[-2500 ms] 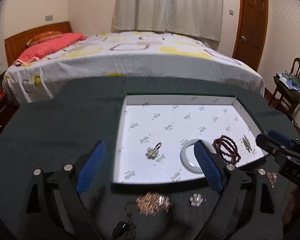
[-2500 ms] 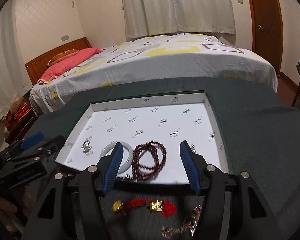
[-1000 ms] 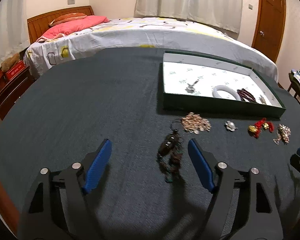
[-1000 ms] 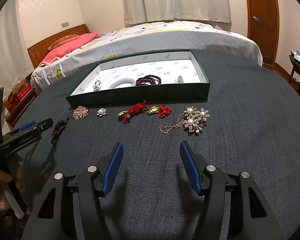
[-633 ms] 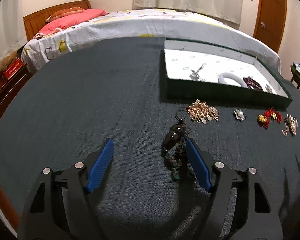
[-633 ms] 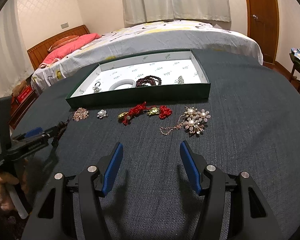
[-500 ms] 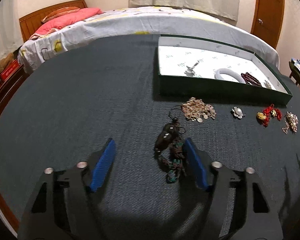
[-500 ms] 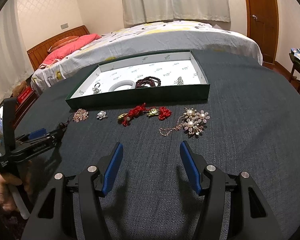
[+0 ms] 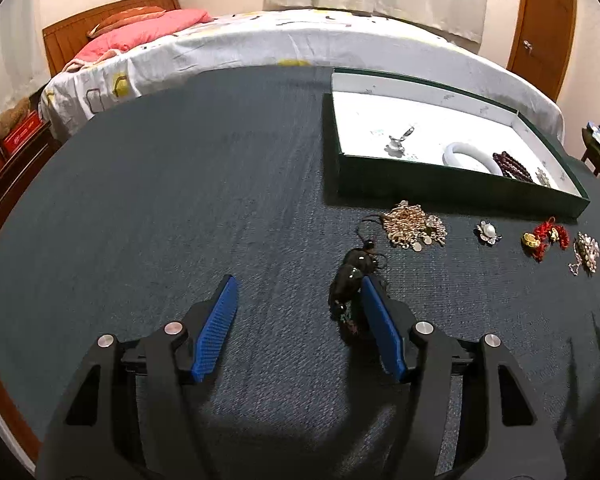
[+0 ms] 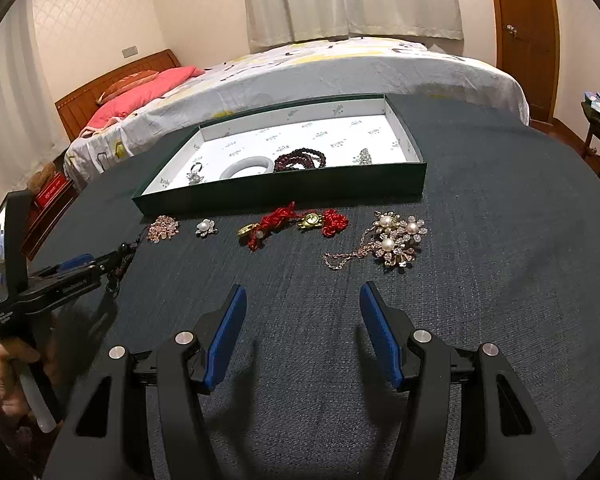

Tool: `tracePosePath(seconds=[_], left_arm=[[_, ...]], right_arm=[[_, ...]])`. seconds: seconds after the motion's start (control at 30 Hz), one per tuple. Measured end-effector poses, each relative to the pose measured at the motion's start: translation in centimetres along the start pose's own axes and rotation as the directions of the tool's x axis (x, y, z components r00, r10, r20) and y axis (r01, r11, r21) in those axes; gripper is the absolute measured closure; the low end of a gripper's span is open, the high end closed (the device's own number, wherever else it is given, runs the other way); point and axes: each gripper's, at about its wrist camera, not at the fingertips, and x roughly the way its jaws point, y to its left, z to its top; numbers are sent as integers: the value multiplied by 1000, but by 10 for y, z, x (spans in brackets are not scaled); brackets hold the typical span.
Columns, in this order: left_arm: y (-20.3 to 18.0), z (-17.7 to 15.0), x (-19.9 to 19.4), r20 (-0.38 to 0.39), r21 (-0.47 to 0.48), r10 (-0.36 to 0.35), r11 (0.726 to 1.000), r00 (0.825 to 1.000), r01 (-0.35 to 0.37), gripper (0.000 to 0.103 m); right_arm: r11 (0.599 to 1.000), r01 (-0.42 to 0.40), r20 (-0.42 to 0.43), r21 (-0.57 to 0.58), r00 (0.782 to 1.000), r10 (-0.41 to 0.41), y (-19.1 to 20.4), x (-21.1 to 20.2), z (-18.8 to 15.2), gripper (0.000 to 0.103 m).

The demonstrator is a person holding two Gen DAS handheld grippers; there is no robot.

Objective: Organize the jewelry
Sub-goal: 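Move the left tool toward the black beaded pendant on the table, then close the left tool on the black beaded pendant and lift it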

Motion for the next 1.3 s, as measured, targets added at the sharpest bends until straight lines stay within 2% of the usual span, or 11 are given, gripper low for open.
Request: tracePosePath(seconds=[0.07, 0.27, 0.47, 0.57, 0.97, 1.1, 1.3], left_arm=[[-3, 2, 3, -3, 9, -9, 1000, 1000, 9, 44], [-6, 11, 10, -22, 3, -49, 999, 999, 49, 59], [-11, 9, 10, -16, 29, -58, 998, 998, 58, 71], [-13, 9, 9, -14, 45, -76, 996, 997, 76, 86], [-15, 10, 7, -4, 59, -59, 996, 998, 59, 86], [-14, 10, 4, 3, 50, -59, 997, 998, 59, 86], [-12, 13, -1, 15, 40, -63, 997, 998, 63, 86]], right_arm=[[1000, 1, 1, 2, 1000, -1, 0, 0, 0, 45], [1000, 2, -3, 5, 1000, -2, 0, 1, 0, 45], [1000, 5, -7, 15, 1000, -5, -3, 3, 1, 45], [1000, 5, -11, 15, 1000, -4, -3, 5, 0, 45], [1000, 16, -14, 9, 1000, -16, -6, 11, 3, 45], [999, 37, -13, 4, 999, -37, -9, 14, 11, 45], [994, 111, -2, 24, 994, -111, -32, 20, 30, 45]])
